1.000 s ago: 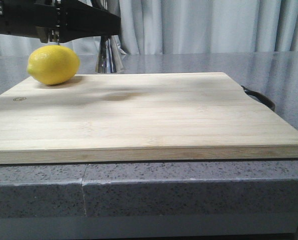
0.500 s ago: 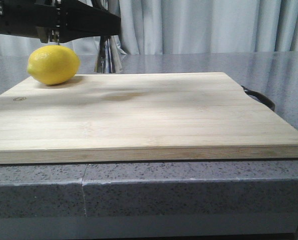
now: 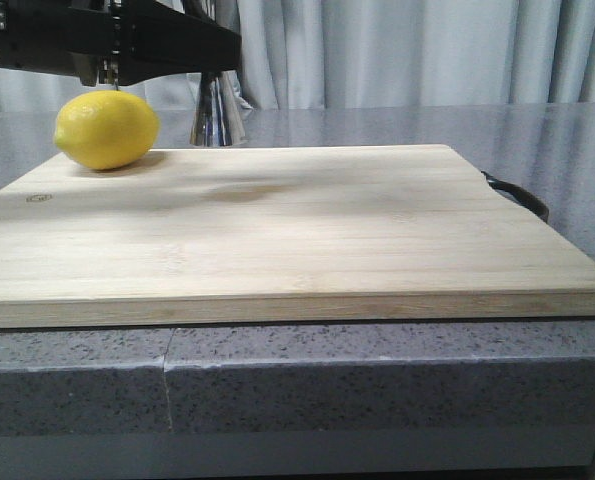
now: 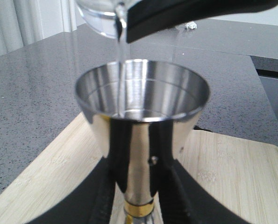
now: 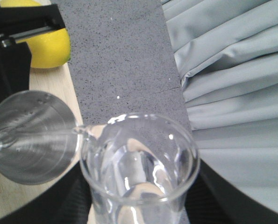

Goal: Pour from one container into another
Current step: 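Tilt the beaker with the right gripper, pouring liquid into the jigger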

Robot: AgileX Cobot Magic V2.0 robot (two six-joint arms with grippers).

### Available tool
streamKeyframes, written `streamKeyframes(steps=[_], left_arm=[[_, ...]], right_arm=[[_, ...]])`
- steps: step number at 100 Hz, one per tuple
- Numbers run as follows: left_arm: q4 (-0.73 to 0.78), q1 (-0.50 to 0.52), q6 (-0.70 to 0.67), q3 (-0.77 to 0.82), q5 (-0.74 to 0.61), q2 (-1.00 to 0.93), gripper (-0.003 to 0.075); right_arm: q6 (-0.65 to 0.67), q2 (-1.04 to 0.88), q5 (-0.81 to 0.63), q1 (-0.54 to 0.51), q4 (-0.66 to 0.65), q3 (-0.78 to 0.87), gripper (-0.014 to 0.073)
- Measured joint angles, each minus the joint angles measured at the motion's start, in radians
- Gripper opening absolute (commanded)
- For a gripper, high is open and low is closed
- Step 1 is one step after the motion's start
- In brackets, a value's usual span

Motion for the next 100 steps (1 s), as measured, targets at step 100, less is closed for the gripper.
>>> streamKeyframes(steps=[100], left_arm=[[0.0,0.0,0.0,0.0,0.0,0.0,0.0188]], right_arm=[[-0.201,0.0,0.0,0.0,-0.035,-0.002,0.0328]])
